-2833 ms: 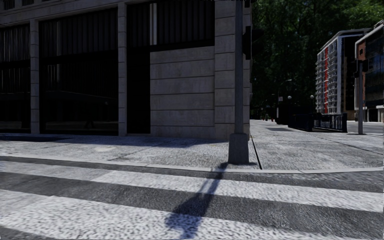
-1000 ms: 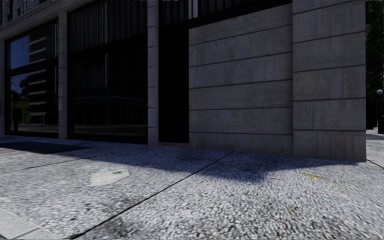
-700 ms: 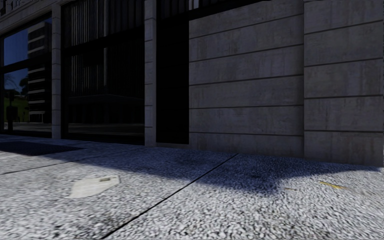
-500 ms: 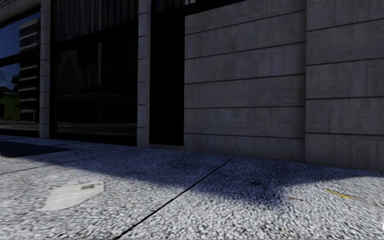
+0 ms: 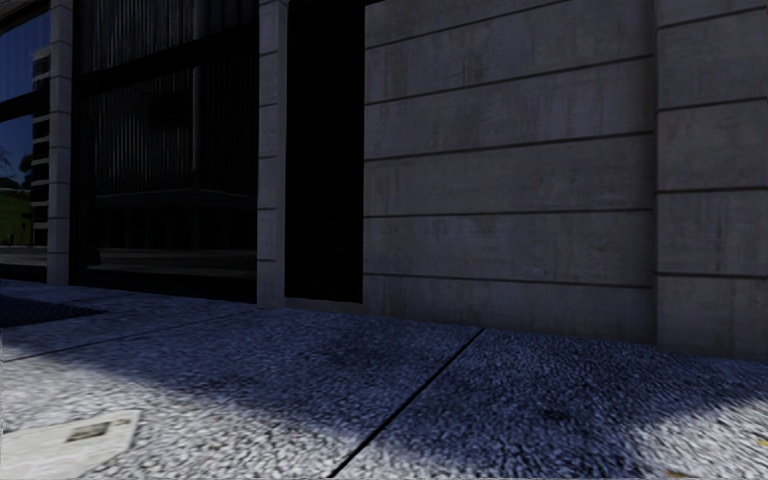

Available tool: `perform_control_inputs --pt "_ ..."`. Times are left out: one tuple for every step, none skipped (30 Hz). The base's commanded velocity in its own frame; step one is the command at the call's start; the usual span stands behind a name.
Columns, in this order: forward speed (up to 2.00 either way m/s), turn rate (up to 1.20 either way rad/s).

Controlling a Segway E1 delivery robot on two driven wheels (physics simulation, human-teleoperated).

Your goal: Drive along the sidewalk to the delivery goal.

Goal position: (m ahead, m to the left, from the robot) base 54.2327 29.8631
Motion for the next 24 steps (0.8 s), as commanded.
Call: perform_control_inputs --pt "1.29 0.28" --pt "1.29 0.33" --pt "1.29 0.38" --pt "1.30 0.46" --pt "1.30 0.46" --pt "1.47 0.48" --pt "2.00 0.50" --pt "2.00 0.53" --pt "2.00 0.53" --pt "2.00 0.55" --pt "2.00 0.56" --pt "2.00 0.58" --pt "2.00 0.58" --pt "2.00 0.60" --pt "2.00 0.60" --pt "2.00 0.64" --pt "2.00 0.64" --pt "2.00 0.66" --pt "2.00 0.67" --pt "2.00 0.67" --pt "2.00 0.67" --pt "2.00 0.67" --pt "2.00 0.67" --pt "2.00 0.67"
